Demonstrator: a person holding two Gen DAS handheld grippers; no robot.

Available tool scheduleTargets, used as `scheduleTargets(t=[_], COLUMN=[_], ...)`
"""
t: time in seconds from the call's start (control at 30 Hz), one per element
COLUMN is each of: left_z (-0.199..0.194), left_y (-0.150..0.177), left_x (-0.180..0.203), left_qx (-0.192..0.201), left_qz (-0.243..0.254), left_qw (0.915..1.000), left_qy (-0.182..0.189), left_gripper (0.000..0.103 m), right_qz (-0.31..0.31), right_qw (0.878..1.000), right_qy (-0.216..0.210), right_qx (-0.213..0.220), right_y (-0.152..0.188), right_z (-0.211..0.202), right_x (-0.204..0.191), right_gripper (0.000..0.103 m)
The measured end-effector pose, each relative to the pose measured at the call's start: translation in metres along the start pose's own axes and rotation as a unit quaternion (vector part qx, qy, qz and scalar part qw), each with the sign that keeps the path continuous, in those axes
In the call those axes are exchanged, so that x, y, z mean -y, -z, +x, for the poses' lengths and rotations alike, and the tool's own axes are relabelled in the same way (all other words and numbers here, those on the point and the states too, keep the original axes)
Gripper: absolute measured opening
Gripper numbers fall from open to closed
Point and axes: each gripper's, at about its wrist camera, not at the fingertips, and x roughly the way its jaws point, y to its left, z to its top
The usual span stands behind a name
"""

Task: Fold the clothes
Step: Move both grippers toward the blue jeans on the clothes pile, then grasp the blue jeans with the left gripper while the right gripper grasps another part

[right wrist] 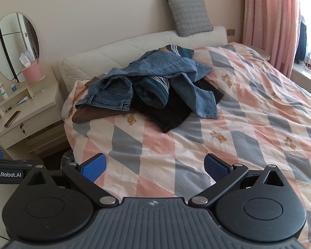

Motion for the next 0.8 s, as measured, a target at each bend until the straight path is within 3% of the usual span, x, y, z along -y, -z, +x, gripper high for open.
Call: scheduleTargets(t=[0.43, 0.6, 0.7, 0.8], left_z=[0.078, 0.12, 0.154, 0.186], left_y=[-0.079, -0.103, -0.11, -0.114], left_x=[-0.063, -0.086, -0.095, -0.101], left_qx=[-0.005, 0.004, 0.001, 0.021], left_qz=[0.013, 0.026, 0.055, 0.103], left_qw=[0.9999, 0.9993, 0.9981, 0.9943], left_qy=[0.006, 0.027, 0.027, 0.019], left_gripper=[0.102, 0.102, 0.102, 0.101], right_qz=[-0.003, -0.001, -0.043, -0.119], right_qw=[1.0, 0.999, 0.996, 0.991], right_qy=[-0.01, -0.012, -0.008, 0.022], right_qx=[-0.019, 0.046, 0.075, 0.06], right_y=[-0.072, -0.085, -0.084, -0.081], right_z=[0.095, 0.115, 0.135, 0.166], right_x=[-0.066, -0.079, -0.09, -0.109], right_gripper=[0.103, 0.102, 0.103, 0.103])
